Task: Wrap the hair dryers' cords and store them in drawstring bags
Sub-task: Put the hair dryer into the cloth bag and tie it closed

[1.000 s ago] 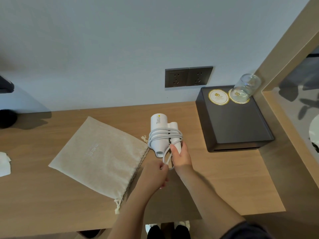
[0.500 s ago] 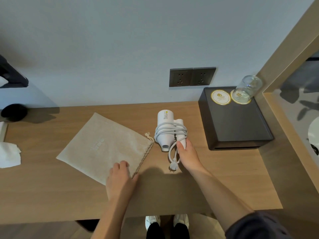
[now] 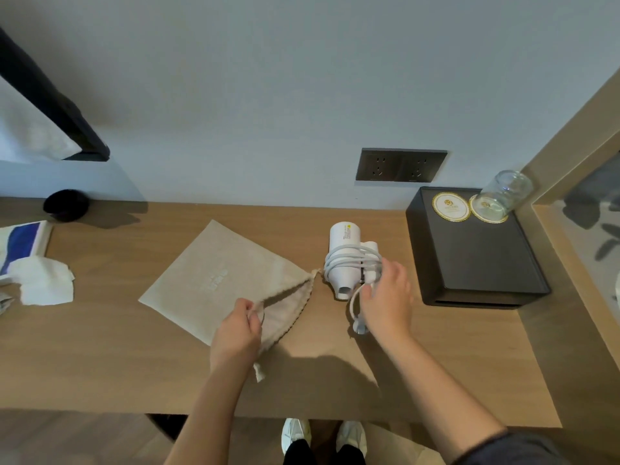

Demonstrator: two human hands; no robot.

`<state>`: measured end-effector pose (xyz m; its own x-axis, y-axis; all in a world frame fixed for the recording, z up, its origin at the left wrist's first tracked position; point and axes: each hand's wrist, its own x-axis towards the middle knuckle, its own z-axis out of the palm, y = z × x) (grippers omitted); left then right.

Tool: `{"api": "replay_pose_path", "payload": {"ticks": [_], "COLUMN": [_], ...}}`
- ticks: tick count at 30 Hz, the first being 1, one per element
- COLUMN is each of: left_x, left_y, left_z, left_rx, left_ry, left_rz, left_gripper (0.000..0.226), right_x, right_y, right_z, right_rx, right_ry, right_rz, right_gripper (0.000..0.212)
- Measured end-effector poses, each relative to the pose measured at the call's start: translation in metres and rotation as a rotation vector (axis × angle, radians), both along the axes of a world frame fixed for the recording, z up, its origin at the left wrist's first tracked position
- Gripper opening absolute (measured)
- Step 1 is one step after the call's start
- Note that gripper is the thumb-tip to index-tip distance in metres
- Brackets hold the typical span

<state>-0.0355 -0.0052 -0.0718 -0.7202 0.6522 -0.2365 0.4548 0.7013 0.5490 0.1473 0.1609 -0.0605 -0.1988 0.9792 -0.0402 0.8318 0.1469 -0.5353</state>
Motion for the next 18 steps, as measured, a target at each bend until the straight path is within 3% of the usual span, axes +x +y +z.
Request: {"api": "replay_pose_path", "payload": {"ticks": [3,7,11,18], "left_x": [-0.008,-0.010,-0.015,-0.019], "left_y": [0.004,0.012,0.019,0.031], "left_z": [0.008,0.018,0.019,0.023], "left_rx": [0.065,0.084,0.004,-0.132], "left_ry": [0.012,0.015,-0.010,0.107], "left_rz": [0.011,0.034,-0.011,-0.104], "left_gripper": [0.018,0.026,0.020,0.017], "right_x": [0.007,0.003,0.003,0.025], "right_y": [0.018,0.026,0.028,0.028], "right_z": [-0.005,-0.012,-0.025,-0.011], "right_rx": [-0.423,-0.742,-0.736,-0.726], "right_ry": [0.090,0.359,0.401,0.446], "right_rz": [-0.210,-0.231,-0.211,-0.055], "right_gripper": [0.063,0.042,0.044,0.018]}}
